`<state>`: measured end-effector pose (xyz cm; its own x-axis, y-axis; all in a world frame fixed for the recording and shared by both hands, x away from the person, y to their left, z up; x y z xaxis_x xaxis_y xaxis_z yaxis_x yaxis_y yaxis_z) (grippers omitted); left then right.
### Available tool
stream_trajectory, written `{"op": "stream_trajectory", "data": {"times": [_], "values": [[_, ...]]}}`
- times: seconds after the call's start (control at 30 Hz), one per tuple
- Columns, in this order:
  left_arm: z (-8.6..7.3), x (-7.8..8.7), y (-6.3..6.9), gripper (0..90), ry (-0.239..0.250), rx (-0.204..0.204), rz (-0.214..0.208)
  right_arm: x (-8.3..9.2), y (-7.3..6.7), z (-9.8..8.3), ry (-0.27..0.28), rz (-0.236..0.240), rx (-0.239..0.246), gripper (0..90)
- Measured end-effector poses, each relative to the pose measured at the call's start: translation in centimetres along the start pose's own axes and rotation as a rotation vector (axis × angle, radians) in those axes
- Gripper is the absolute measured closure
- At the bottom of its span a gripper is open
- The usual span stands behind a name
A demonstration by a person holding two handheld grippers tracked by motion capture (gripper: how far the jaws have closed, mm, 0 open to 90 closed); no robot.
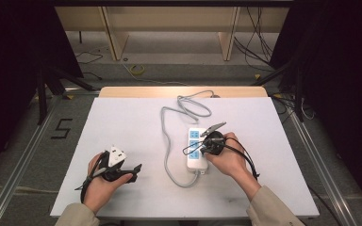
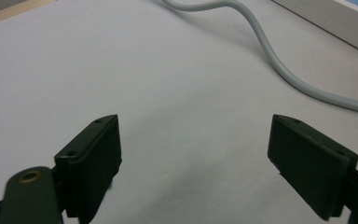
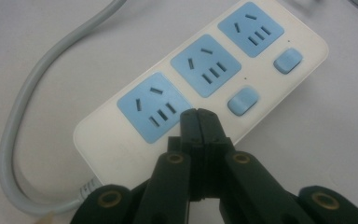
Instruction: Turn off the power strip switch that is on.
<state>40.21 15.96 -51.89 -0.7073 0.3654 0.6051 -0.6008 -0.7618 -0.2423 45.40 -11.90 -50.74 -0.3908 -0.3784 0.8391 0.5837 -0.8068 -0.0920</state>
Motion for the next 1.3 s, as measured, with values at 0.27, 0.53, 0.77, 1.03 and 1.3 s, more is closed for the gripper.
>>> {"op": "stream_trajectory", "data": {"times": [0.27,0.53,0.77,1.03,1.3], "values": [[0.0,0.0,0.0,17.5,-0.003,0.001,-0.001,0.4,0.3,0.0,0.008,-0.003,-0.009,90.0],[-0.1,0.0,0.0,18.0,-0.006,0.003,-0.001,0.7,0.7,-0.1,0.015,-0.008,-0.014,90.0],[-0.1,0.0,0.0,18.2,-0.009,0.002,-0.001,1.1,1.5,-0.3,0.020,-0.016,-0.038,90.0],[-0.1,0.0,0.0,18.5,-0.009,0.003,0.000,1.3,1.8,-0.5,0.022,-0.018,-0.047,90.0],[-0.1,0.1,0.0,18.6,-0.009,0.004,0.000,1.8,2.4,-0.9,0.023,-0.030,-0.056,90.0]]}}
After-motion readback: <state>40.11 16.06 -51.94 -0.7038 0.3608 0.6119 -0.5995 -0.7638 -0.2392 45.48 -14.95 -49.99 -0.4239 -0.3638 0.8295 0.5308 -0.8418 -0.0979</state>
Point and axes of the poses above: each handheld gripper's, and its own axes: x roughly backward along the jaws, z roughly out of its top, y roughly to its right, the point moved 8 cm from there along -x, roughly forward along the jaws, and after that the axes turned 11 degrees about -x, right-handed, at the moved point
